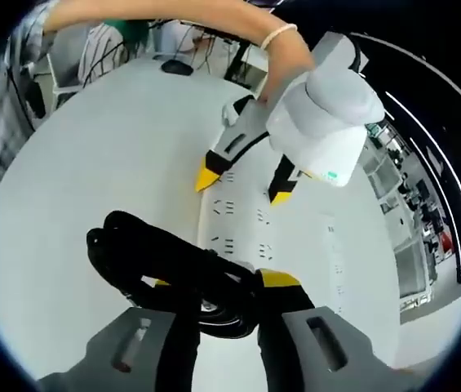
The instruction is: Straighten the power strip on the desk, plug the charger into it
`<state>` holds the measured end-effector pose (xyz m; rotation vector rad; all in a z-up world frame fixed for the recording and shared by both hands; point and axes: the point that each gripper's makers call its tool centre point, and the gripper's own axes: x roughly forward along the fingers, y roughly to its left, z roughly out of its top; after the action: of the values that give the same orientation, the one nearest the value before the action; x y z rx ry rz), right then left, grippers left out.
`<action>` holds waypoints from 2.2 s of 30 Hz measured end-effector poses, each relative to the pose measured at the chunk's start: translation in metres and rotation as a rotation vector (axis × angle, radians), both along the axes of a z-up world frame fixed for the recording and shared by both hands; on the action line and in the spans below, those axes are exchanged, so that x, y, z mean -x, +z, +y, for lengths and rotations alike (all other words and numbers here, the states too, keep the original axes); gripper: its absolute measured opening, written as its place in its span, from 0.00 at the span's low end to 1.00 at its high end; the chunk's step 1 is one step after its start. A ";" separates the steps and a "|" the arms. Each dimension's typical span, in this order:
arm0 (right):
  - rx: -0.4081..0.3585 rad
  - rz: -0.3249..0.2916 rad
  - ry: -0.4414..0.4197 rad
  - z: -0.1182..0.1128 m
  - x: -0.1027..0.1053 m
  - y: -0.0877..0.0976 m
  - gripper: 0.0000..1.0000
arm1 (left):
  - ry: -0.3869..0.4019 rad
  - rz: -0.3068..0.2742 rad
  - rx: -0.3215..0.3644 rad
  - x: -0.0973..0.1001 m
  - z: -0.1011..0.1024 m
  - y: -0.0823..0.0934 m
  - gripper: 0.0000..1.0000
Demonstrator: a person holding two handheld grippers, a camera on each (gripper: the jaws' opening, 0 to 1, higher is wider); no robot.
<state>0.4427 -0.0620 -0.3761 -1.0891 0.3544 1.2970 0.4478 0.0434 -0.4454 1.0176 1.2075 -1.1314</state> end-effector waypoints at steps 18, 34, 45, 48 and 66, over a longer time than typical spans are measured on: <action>0.073 0.102 -0.149 -0.002 0.010 -0.009 0.22 | -0.031 0.001 -0.018 -0.001 -0.001 0.000 0.64; 0.158 0.255 -0.186 -0.004 0.003 -0.018 0.22 | -0.134 0.008 -0.126 -0.002 0.002 0.001 0.65; 0.146 0.259 -0.238 -0.002 0.005 -0.020 0.23 | -0.119 0.001 -0.034 -0.001 0.002 0.000 0.66; 0.150 0.250 -0.237 -0.003 0.003 -0.020 0.23 | -0.106 -0.002 0.001 -0.001 0.002 0.000 0.67; 0.149 0.229 -0.246 -0.006 0.005 -0.019 0.24 | 0.036 -0.163 0.301 -0.002 -0.004 0.008 0.65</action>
<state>0.4373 -0.0682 -0.3955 -0.9866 0.7433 1.1901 0.4495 0.0397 -0.4370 0.8369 0.8912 -1.1389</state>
